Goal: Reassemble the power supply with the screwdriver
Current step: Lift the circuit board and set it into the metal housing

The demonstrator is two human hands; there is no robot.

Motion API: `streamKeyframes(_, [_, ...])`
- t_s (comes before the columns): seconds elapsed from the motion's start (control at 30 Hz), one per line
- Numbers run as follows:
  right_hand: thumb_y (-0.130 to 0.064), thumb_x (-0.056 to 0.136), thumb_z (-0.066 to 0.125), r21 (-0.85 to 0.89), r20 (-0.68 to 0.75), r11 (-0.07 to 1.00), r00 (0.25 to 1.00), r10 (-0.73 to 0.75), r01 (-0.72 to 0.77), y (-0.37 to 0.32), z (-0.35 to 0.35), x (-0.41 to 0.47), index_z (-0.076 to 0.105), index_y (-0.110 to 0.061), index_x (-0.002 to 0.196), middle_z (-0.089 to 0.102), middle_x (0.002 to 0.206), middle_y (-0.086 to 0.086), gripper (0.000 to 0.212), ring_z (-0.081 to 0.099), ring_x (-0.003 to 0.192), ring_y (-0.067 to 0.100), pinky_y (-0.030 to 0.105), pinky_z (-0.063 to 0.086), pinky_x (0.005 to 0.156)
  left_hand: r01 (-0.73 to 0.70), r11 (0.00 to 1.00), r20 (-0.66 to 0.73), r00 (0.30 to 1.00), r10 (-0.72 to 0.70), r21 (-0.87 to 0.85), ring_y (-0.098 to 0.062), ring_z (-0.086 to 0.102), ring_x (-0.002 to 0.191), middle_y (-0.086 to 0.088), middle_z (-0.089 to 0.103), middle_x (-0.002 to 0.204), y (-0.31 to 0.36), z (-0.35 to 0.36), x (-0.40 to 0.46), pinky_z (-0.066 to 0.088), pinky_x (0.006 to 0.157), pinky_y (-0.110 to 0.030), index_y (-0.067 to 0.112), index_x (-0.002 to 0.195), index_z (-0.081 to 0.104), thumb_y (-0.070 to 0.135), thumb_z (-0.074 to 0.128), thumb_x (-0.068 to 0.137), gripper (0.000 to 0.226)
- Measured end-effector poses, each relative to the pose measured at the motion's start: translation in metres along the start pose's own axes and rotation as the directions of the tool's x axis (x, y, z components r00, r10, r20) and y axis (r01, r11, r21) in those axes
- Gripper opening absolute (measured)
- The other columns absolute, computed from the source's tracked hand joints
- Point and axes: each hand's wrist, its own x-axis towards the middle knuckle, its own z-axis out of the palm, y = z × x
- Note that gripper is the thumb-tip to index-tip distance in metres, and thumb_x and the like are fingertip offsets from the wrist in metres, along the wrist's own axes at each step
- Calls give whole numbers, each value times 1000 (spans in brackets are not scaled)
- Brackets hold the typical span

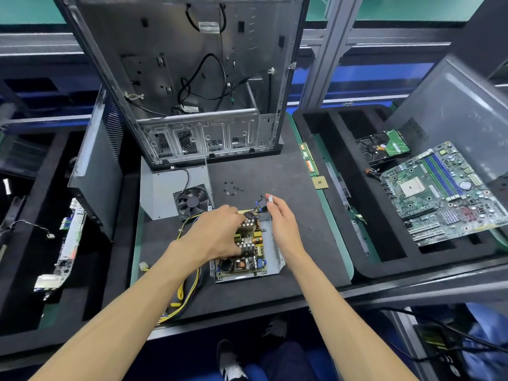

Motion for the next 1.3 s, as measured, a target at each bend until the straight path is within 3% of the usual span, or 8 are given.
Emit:
streamKeyframes(0.13, [-27, 110, 42, 9, -3, 1000, 1000, -8, 8, 0, 0, -1, 55, -22, 142, 57, 128, -16, 35, 49, 113, -10, 1, 38, 81, 2, 1000, -8, 1000, -2, -14, -21, 54, 113, -1, 61, 114, 1, 0, 0, 52, 80, -37, 17, 133, 60, 44, 75, 75, 65])
streamKeyframes(0.27, [-28, 109, 42, 5, -5, 1000, 1000, -14, 14, 0, 0, -1, 56, -23, 141, 57, 127, -16, 35, 50, 110, -13, -3, 38, 78, 6, 1000, -15, 1000, -6, -24, -20, 54, 112, 0, 61, 113, 1, 0, 0, 52, 80, -37, 18, 134, 60, 44, 75, 76, 66])
streamKeyframes(0.37, [-29, 109, 42, 10, -4, 1000, 1000, -13, 13, 0, 0, -1, 55, -24, 142, 57, 130, -14, 36, 50, 119, 0, 8, 39, 88, 18, 999, -8, 1000, -18, -48, -20, 54, 116, 1, 63, 116, 1, -4, 1, 51, 81, -38, 21, 139, 58, 50, 76, 75, 72])
streamKeyframes(0.5, [-29, 109, 42, 20, -7, 1000, 1000, -14, 14, 0, 1, 0, 55, -24, 142, 58, 133, -12, 36, 52, 122, 2, 17, 41, 97, 16, 999, -19, 1000, -17, -49, -20, 56, 116, 2, 64, 115, 3, -8, 0, 52, 81, -38, 22, 137, 58, 52, 76, 75, 71])
streamKeyframes(0.63, [-29, 109, 43, 23, 2, 1000, 1000, -11, 11, 1, 0, 1, 56, -25, 142, 56, 125, -18, 35, 47, 106, -19, 1, 38, 79, 2, 1000, -9, 1000, -2, 2, -21, 57, 114, 1, 64, 115, 3, -5, -4, 55, 84, -40, 22, 135, 60, 48, 75, 76, 66])
streamKeyframes(1.03, [-29, 108, 44, 40, -3, 999, 1000, -5, 5, 1, 0, 0, 55, -25, 142, 56, 123, -21, 36, 49, 108, -16, 4, 38, 80, 21, 999, -36, 999, -20, 47, -23, 55, 112, -2, 61, 119, 9, 4, -6, 46, 89, -34, 14, 126, 55, 37, 74, 80, 55])
streamKeyframes(1.2, [-29, 108, 44, 48, -2, 999, 1000, -14, 14, 2, 0, 0, 55, -23, 143, 56, 127, -17, 36, 49, 118, -2, 7, 38, 83, 12, 999, -23, 1000, -10, 50, -22, 55, 114, -2, 60, 120, 8, 3, -6, 45, 90, -34, 14, 128, 53, 37, 75, 80, 57])
streamKeyframes(1.3, [-28, 108, 44, 54, -3, 998, 1000, -16, 16, 3, 0, 0, 55, -24, 142, 56, 125, -18, 36, 50, 112, -8, 6, 38, 81, 21, 999, -36, 999, -19, 49, -22, 55, 112, -2, 61, 118, 9, 4, -7, 46, 90, -34, 15, 128, 55, 39, 76, 80, 58])
